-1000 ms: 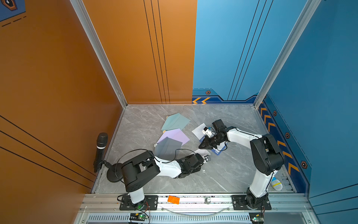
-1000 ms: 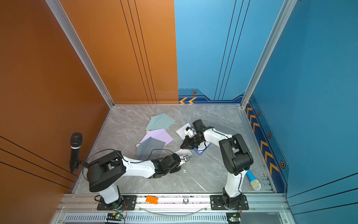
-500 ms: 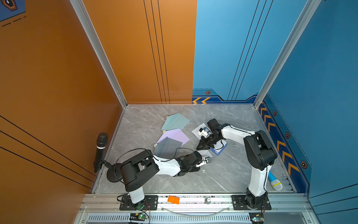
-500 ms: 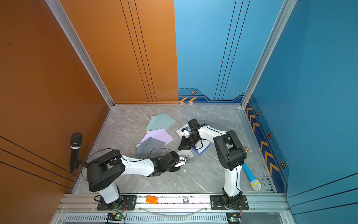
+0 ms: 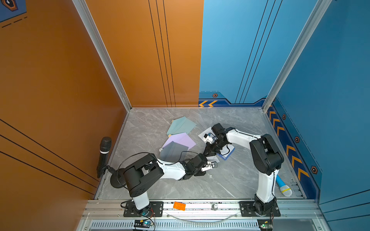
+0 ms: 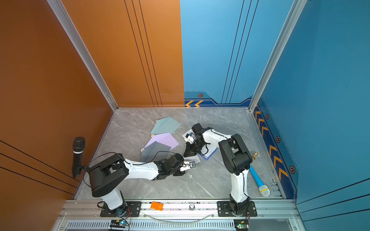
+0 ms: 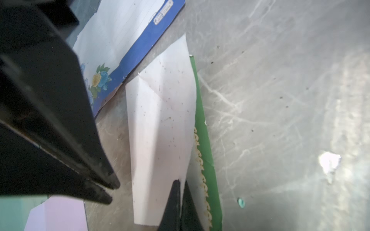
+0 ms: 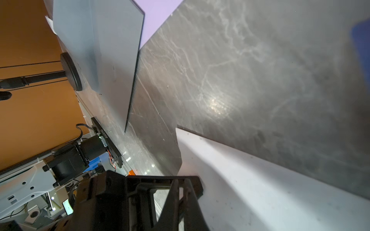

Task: Fold the letter paper in half and place it into the envelope
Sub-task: Fold the letter paper at the center of the board.

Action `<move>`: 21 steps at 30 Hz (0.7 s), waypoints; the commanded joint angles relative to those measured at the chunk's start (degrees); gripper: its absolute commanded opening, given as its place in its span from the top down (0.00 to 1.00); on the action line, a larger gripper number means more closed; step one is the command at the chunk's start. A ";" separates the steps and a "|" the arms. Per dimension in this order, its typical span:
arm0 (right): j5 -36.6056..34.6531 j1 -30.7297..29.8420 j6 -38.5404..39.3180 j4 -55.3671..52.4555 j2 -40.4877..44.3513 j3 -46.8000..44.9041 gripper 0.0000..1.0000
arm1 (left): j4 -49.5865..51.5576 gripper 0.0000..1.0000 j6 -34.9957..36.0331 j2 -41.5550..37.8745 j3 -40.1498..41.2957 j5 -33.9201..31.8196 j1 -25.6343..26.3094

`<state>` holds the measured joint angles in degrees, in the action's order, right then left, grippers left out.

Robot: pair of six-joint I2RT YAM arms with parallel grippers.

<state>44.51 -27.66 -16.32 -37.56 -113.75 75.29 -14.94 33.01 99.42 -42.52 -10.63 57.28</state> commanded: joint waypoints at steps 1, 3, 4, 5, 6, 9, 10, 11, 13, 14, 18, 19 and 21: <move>-2.53 -1.19 0.11 -1.64 -2.17 2.38 0.90 | 6.13 1.00 0.73 1.75 0.52 1.26 0.11; -2.94 -1.84 -0.19 -1.57 -3.32 3.23 0.91 | 6.02 1.00 0.82 1.87 0.52 1.24 0.12; -2.94 -2.19 -0.23 -1.47 -3.80 3.51 0.91 | 5.93 1.00 0.82 1.83 0.54 1.08 0.07; -2.95 -2.51 -0.23 -1.46 -4.16 3.68 0.91 | 5.89 1.00 0.82 1.73 0.67 1.19 0.12; -2.97 -2.78 -0.29 -1.33 -4.43 3.69 0.91 | 5.90 1.00 0.82 1.62 0.61 1.32 0.04; -3.33 -3.52 -0.27 -1.29 -4.65 3.54 0.91 | 5.38 1.00 0.78 1.26 1.11 1.51 -0.10; -3.53 -3.72 -0.16 -1.29 -4.69 3.33 0.91 | 5.36 1.00 0.74 1.15 1.14 1.58 -0.12; -3.69 -3.88 0.01 -1.29 -6.29 2.83 0.91 | 5.29 1.00 0.65 1.13 1.20 1.57 -0.23; -4.36 -3.69 0.10 -0.94 -6.12 2.05 0.92 | 5.28 1.00 0.56 1.05 1.17 1.55 -0.24; -4.70 -3.64 0.12 -0.78 -5.96 1.51 0.92 | 5.19 1.00 0.47 1.04 1.16 1.34 -0.31; -5.92 -2.02 -0.04 0.01 -5.38 -0.44 0.93 | 4.97 1.00 0.14 1.13 1.08 0.84 -0.32; -5.94 -1.48 -0.12 0.27 -5.42 -0.96 0.93 | 4.92 1.00 0.04 1.22 1.04 0.64 -0.32; -5.88 -0.07 -0.30 0.82 -3.69 -1.95 0.94 | 4.92 1.00 -0.22 1.30 1.01 0.38 -0.28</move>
<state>42.83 -30.04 -16.47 -36.38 -118.78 76.05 -15.03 33.21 99.42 -42.50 -10.66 57.32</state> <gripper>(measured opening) 0.069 0.048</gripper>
